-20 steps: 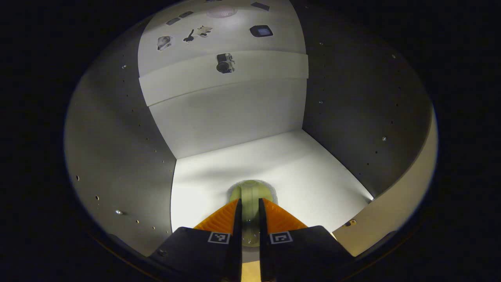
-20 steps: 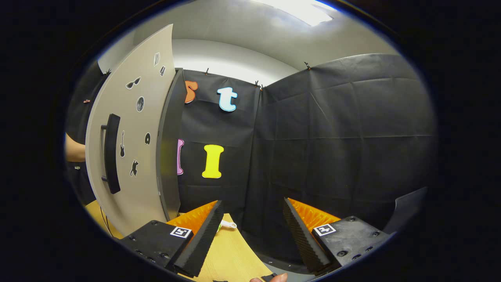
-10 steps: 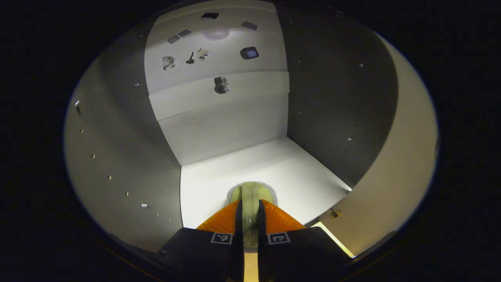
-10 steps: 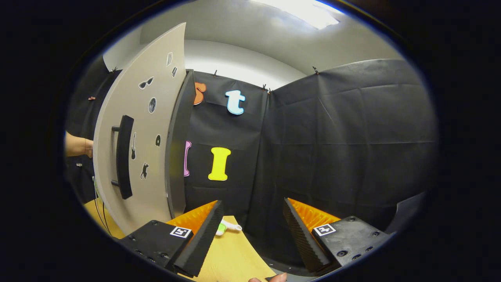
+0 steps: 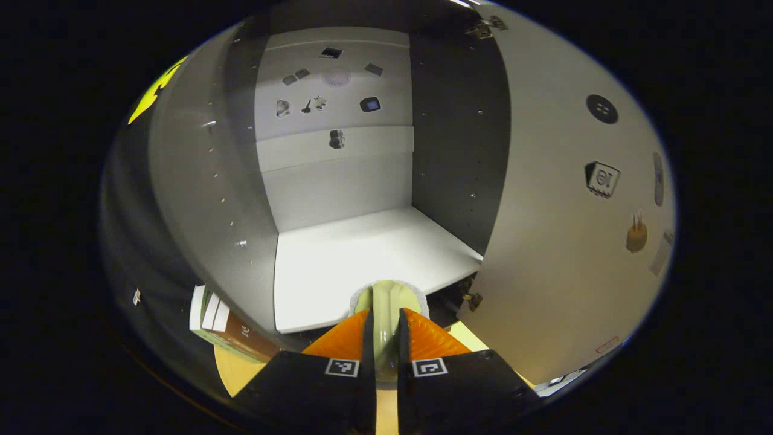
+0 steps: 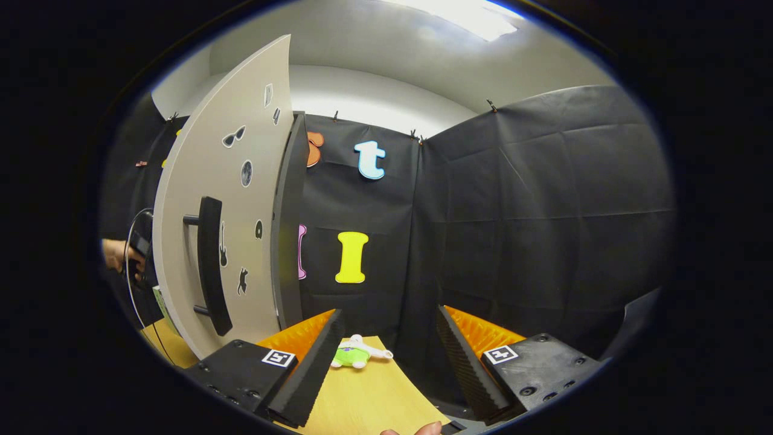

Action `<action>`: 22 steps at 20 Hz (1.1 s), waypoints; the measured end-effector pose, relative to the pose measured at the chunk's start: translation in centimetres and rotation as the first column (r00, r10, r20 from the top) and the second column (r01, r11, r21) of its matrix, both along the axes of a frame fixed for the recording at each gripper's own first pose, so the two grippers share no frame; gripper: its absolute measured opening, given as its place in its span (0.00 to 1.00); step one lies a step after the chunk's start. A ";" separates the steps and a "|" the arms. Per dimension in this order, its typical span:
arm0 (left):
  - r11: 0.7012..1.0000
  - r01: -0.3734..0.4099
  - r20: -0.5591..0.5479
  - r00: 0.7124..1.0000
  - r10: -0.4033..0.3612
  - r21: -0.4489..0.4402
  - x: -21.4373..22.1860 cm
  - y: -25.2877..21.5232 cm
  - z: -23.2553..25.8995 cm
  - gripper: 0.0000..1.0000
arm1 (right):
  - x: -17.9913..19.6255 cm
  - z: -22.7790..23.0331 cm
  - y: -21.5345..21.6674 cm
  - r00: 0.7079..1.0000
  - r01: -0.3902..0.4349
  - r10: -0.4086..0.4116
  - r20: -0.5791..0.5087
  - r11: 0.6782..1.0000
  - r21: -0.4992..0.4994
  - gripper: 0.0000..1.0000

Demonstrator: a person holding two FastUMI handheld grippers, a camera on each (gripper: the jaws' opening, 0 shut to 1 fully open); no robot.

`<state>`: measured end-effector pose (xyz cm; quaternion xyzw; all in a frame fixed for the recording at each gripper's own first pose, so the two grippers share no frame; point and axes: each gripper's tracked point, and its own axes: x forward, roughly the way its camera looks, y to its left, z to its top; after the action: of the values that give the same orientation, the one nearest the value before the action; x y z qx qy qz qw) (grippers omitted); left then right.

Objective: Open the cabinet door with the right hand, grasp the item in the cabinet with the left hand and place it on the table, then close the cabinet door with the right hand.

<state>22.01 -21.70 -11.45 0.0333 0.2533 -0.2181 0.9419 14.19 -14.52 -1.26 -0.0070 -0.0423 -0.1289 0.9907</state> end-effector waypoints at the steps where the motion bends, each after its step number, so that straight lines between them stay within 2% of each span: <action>1: 1.000 -0.004 -0.001 1.000 0.004 -0.007 -1.2 0.0 -0.7 0.18 | 0.1 0.2 0.1 1.000 0.002 -0.002 0.003 1.000 0.005 0.97; 7: 0.996 -0.071 -0.001 0.997 0.071 -0.048 -7.4 -0.8 -5.9 0.19 | 0.4 0.9 1.4 1.000 0.002 -0.002 0.015 1.000 0.012 0.97; 11: 0.995 -0.100 -0.008 0.995 0.099 -0.026 -10.6 -1.7 -10.5 0.19 | 0.5 1.4 2.3 1.000 -0.006 0.006 0.020 1.000 0.005 0.97; 14: 0.993 -0.119 -0.042 0.992 0.118 -0.026 -12.7 -2.4 -14.6 0.18 | 0.6 1.8 2.9 1.000 -0.015 0.015 0.024 1.000 0.000 0.97; 18: 0.991 -0.136 -0.058 0.989 0.136 0.018 -14.4 -2.5 -20.1 0.18 | 0.5 2.0 2.9 0.999 -0.013 0.012 0.030 1.000 0.004 0.97; 22: 0.989 -0.148 -0.130 0.981 0.145 -0.011 -16.5 -3.1 -25.3 0.18 | 0.6 2.1 3.1 1.000 -0.011 0.011 0.026 1.000 -0.005 0.97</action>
<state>5.49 -24.77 -36.78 -0.0091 0.3129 -0.1525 0.9374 14.82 -11.38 0.85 -0.0073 -0.0553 -0.1233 0.9908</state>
